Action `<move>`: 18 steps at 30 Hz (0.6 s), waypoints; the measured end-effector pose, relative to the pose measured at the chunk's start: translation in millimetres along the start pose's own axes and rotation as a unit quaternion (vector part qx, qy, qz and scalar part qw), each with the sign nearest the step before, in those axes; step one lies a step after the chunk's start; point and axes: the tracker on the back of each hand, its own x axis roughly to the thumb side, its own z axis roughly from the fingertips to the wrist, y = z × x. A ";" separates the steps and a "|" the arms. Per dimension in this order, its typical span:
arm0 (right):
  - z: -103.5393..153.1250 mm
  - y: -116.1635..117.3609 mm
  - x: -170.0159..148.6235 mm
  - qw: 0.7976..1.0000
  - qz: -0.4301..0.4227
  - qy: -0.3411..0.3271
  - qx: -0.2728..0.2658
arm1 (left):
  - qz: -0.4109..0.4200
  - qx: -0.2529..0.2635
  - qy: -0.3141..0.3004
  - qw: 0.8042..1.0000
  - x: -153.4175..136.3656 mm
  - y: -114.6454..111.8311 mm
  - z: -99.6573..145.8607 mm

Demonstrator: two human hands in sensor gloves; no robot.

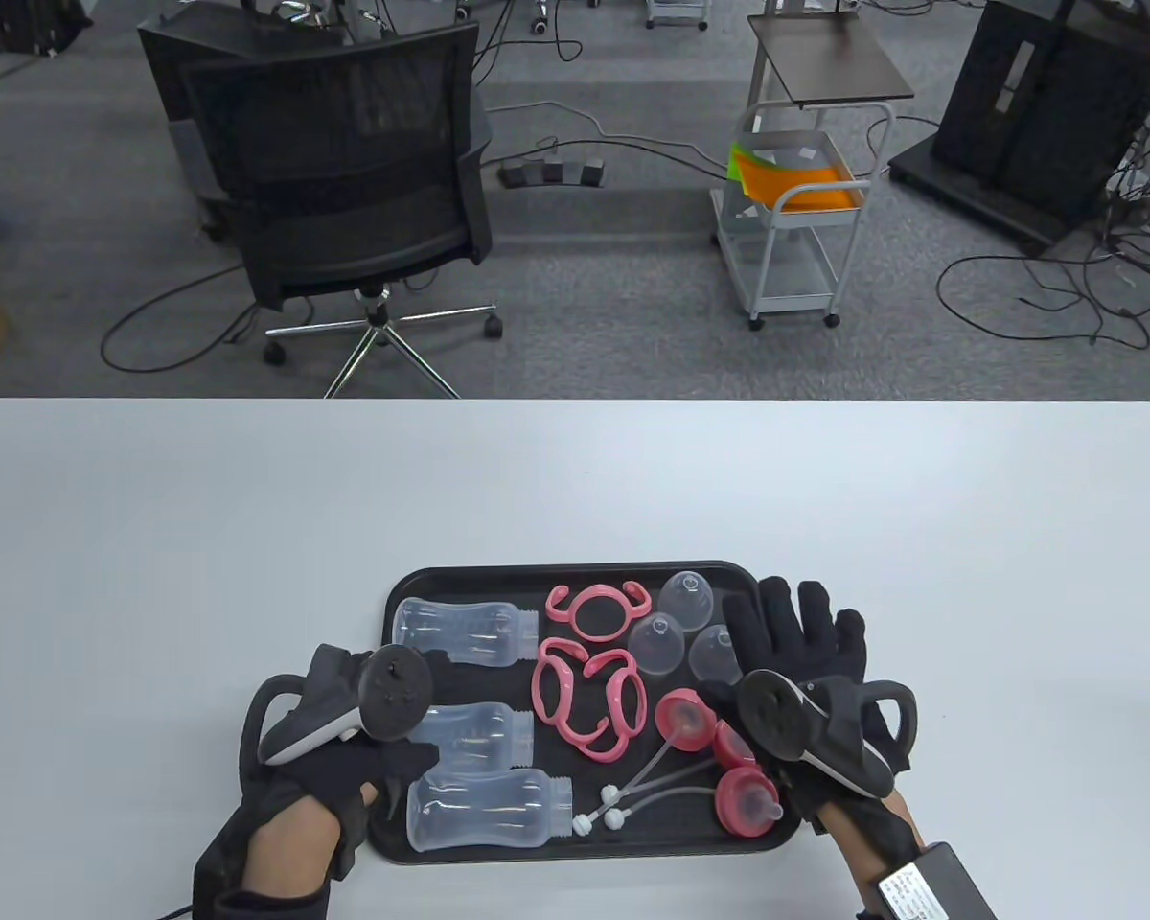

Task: Assemble baby bottles from components

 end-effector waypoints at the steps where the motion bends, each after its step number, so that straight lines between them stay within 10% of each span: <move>1: -0.1 0.0 0.0 1.000 0.000 0.000 0.000 | -0.003 -0.004 0.002 1.000 0.1 -0.9 -1.0; 18: -0.4 0.9 -1.8 1.000 -0.004 0.001 0.008 | -0.009 -0.065 0.020 0.998 -0.3 -24.6 -28.1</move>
